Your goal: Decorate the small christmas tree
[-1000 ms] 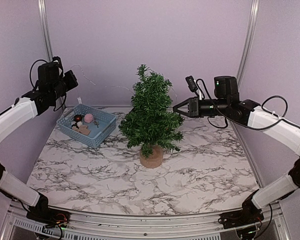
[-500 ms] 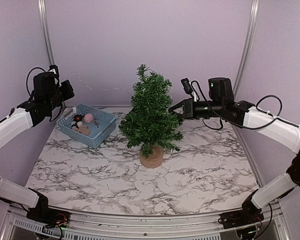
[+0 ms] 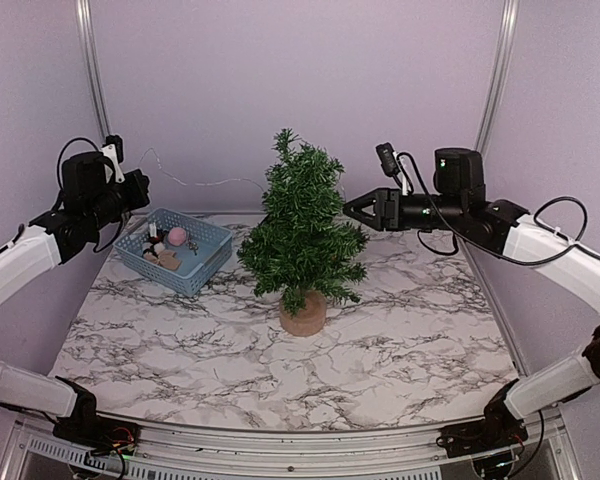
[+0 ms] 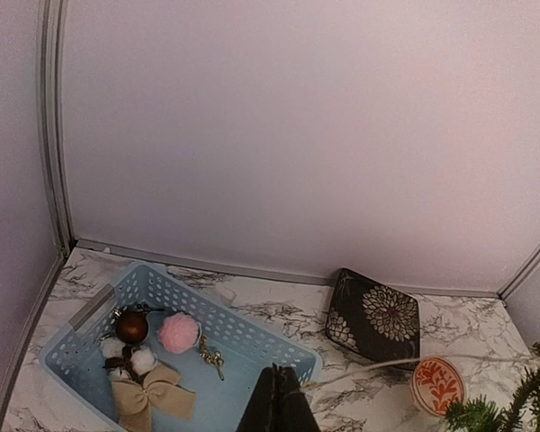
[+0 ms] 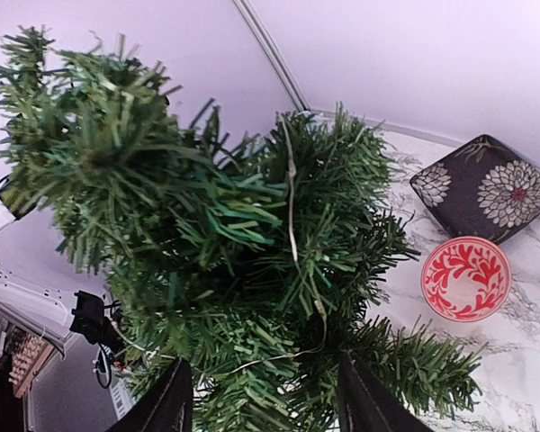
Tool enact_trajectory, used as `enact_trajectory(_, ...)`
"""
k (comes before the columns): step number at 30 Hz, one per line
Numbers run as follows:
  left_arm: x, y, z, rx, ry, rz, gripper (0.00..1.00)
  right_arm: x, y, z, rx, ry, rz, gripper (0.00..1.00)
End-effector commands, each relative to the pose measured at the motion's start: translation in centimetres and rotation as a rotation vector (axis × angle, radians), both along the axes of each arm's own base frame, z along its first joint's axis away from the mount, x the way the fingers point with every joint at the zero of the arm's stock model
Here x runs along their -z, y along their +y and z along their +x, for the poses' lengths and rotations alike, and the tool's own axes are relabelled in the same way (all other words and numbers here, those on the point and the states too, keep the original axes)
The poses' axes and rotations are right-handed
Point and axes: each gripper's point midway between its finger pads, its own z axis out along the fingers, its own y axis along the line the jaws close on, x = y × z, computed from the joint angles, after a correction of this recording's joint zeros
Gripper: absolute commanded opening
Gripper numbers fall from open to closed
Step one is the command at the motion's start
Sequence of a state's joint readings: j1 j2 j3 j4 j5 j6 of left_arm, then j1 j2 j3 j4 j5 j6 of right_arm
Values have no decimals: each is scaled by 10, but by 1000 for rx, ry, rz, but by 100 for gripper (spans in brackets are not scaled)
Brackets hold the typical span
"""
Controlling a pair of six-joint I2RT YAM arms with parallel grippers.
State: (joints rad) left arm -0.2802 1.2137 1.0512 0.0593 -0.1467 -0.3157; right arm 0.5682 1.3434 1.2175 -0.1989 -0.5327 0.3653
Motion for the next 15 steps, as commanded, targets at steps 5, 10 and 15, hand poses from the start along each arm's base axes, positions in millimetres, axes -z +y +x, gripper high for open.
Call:
enact_trajectory(5, -12, -6, -14, 66, -59, 27, 0, -25, -8, -21, -48, -132, 12, 40)
enact_trajectory(10, -2, -3, -27, 78, -45, 66, 0, -31, 6, -36, -117, -164, 21, 32)
enact_trajectory(15, 11, -2, -43, 96, -37, 107, 0, -39, 14, -42, -147, -200, 39, 33)
